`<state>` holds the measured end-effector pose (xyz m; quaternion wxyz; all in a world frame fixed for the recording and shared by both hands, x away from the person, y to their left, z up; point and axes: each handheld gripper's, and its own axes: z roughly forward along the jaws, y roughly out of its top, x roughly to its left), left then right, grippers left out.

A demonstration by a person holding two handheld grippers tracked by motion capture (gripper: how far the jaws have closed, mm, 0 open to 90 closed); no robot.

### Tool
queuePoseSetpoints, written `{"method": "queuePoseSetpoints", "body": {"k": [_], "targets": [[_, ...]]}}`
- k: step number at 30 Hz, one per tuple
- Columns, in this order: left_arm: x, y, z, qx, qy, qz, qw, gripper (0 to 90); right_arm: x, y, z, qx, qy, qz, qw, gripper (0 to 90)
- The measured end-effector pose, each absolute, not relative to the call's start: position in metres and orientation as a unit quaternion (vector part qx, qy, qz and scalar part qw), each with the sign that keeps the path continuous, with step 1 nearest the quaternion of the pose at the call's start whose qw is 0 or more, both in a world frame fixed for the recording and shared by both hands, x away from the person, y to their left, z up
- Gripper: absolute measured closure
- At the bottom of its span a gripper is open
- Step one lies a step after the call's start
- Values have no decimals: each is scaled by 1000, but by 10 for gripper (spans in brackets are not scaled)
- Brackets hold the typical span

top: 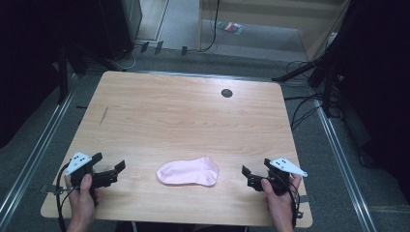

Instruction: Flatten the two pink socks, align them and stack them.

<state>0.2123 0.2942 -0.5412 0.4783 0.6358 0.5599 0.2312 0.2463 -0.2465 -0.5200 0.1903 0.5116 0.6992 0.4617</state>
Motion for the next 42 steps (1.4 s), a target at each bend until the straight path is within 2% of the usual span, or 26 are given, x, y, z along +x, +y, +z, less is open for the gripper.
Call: {"method": "queuePoseSetpoints", "body": {"k": [9,24,32,36,42], "targets": [[205,317,-544,644,564,261,446,17,239,-279,-524,528,692,438,224,58],[191,364,-546,629,581,298,422,17,226,-338,-540,572,668,416,233,62],[187,380,-546,603,587,310,442,17,220,-359,-546,590,635,445,225,93],[187,379,-548,603,585,310,445,17,215,-362,-544,578,639,445,244,95],[188,381,-550,595,592,305,451,17,209,-369,-547,582,635,444,246,104]]}}
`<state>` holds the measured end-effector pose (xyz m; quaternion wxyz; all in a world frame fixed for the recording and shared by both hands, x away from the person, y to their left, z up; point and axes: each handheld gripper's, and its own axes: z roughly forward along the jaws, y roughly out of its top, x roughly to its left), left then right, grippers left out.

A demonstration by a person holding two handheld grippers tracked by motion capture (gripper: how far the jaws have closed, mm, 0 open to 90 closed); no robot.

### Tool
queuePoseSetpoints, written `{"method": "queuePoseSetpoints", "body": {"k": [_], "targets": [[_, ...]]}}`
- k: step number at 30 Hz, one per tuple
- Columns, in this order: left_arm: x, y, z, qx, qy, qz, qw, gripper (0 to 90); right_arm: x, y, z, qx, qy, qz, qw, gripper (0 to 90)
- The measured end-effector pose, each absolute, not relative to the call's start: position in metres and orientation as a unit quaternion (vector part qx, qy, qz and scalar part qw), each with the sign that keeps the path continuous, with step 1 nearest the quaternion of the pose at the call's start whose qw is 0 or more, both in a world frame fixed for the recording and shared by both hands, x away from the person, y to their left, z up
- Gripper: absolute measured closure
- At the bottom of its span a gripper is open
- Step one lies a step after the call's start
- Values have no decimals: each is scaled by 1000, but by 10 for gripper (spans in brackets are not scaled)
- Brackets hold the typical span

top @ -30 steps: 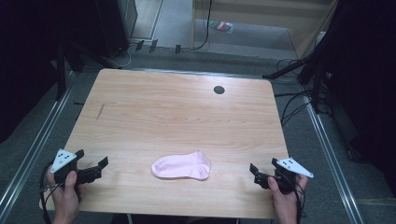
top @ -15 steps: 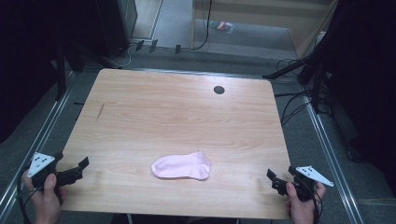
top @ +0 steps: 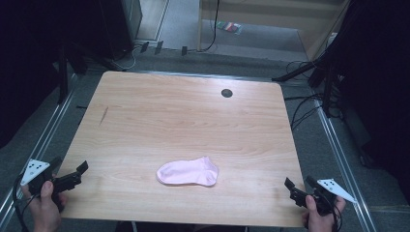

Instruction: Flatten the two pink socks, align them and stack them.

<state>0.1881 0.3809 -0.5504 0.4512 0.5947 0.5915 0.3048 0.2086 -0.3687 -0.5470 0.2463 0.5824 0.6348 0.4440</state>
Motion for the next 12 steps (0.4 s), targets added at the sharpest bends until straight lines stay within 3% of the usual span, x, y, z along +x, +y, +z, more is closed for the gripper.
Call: {"method": "queuePoseSetpoints", "body": {"k": [12], "targets": [[191,374,-552,609,584,310,439,17,210,-368,-547,587,635,440,242,112]]}}
